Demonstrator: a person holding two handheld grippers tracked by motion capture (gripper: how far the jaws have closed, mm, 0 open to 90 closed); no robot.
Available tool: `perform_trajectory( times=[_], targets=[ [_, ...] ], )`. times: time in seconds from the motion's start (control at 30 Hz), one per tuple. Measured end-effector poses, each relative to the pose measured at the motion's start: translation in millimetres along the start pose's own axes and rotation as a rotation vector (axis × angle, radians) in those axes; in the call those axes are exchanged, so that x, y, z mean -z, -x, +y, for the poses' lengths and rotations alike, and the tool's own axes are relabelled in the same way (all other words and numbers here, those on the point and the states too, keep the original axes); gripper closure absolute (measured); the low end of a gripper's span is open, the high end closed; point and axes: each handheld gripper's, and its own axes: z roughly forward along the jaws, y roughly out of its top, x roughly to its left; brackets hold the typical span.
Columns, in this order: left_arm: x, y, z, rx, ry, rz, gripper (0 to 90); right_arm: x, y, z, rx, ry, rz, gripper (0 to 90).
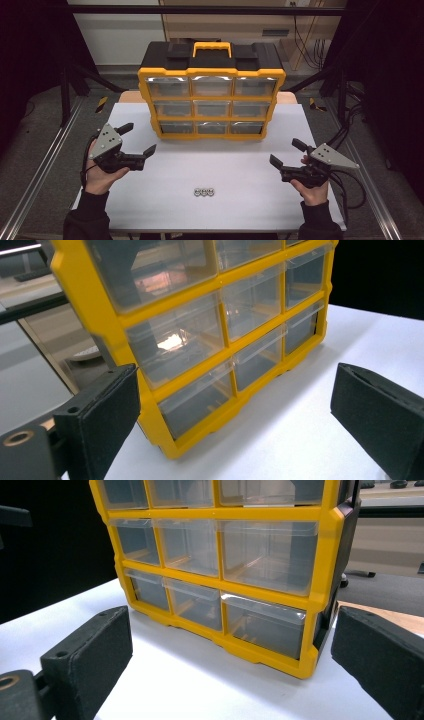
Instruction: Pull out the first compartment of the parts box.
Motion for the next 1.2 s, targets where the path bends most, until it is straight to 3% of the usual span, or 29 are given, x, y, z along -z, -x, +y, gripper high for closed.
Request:
perform_trajectory(
  times=[0.27, 0.5, 0.9, 1.2],
  targets=[
    [-5.4, 0.8, 18.3, -0.079, -0.028, 0.01, 5.1, 1.5, 0.7, 0.6, 0.002, 0.007, -0.005, 3.5],
    [-13.2, -4.7, 31.4, -0.155, -0.093, 0.029, 4.8, 0.4, 0.7, 0.1, 0.005, 0.004, -0.008, 3.5],
    [-21.4, -9.3, 54.8, -0.279, -0.105, 0.056, 5.5, 0.2, 0.4, 0.2, 0.0, 0.006, -0.01, 3.5],
    [-33.0, -9.0, 68.3, -0.395, -0.136, 0.063, 5.9, 0.2, 0.5, 0.3, 0.0, 0.006, -0.01, 3.5]
  ],
)
